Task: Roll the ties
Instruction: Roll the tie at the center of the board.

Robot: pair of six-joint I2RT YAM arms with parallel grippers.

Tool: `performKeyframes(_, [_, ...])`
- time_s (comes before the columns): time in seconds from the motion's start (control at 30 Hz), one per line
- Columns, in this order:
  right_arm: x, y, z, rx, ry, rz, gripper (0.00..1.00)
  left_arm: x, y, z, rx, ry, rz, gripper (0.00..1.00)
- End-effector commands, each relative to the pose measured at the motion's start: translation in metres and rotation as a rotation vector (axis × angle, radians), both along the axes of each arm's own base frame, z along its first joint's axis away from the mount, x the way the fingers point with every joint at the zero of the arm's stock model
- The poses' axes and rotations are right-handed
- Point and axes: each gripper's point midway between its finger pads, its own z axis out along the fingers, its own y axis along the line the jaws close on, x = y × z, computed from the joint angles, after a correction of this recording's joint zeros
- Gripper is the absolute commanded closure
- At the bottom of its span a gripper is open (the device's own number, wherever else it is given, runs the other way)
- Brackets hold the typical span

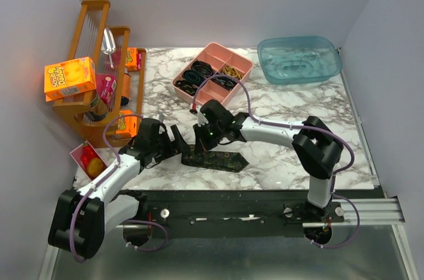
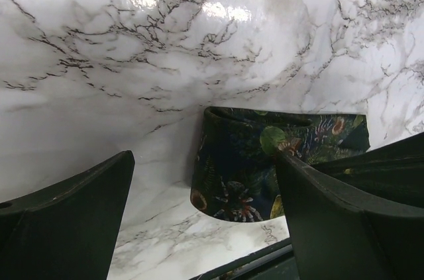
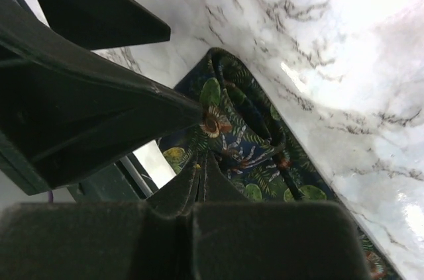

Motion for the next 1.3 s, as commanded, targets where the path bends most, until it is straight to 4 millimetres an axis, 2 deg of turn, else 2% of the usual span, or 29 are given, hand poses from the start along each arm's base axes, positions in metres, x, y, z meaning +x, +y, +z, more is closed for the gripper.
performKeyframes(0.0, [-0.017, -0.008, -0.021, -0.044, 0.050, 0.003, 0.98, 0.000, -0.008, 0.003, -0.069, -0.027, -0.013, 0.03])
performKeyframes(0.3, [-0.023, -0.019, -0.041, -0.091, 0.084, -0.013, 0.98, -0.004, -0.022, 0.008, -0.169, -0.064, -0.045, 0.04])
performKeyframes(0.5, [-0.021, -0.016, -0.040, -0.089, 0.081, -0.013, 0.98, -0.010, -0.031, 0.011, -0.236, -0.105, -0.090, 0.07])
performKeyframes(0.6, [-0.021, -0.017, -0.043, -0.099, 0.087, -0.015, 0.98, -0.015, -0.032, 0.006, -0.246, -0.092, -0.100, 0.11])
performKeyframes(0.73, [-0.023, -0.019, -0.047, -0.108, 0.097, -0.016, 0.98, -0.023, -0.033, -0.003, -0.268, -0.074, -0.106, 0.19])
performKeyframes(0.9, [-0.023, -0.020, -0.050, -0.114, 0.097, -0.017, 0.98, -0.023, -0.037, -0.005, -0.297, -0.087, -0.116, 0.30])
performKeyframes(1.13, [-0.025, -0.022, -0.055, -0.128, 0.108, -0.020, 0.98, -0.021, -0.041, -0.004, -0.331, -0.108, -0.123, 0.50])
performKeyframes(1.27, [-0.023, -0.020, -0.054, -0.123, 0.107, -0.021, 0.98, -0.020, -0.042, -0.002, -0.339, -0.120, -0.127, 0.59])
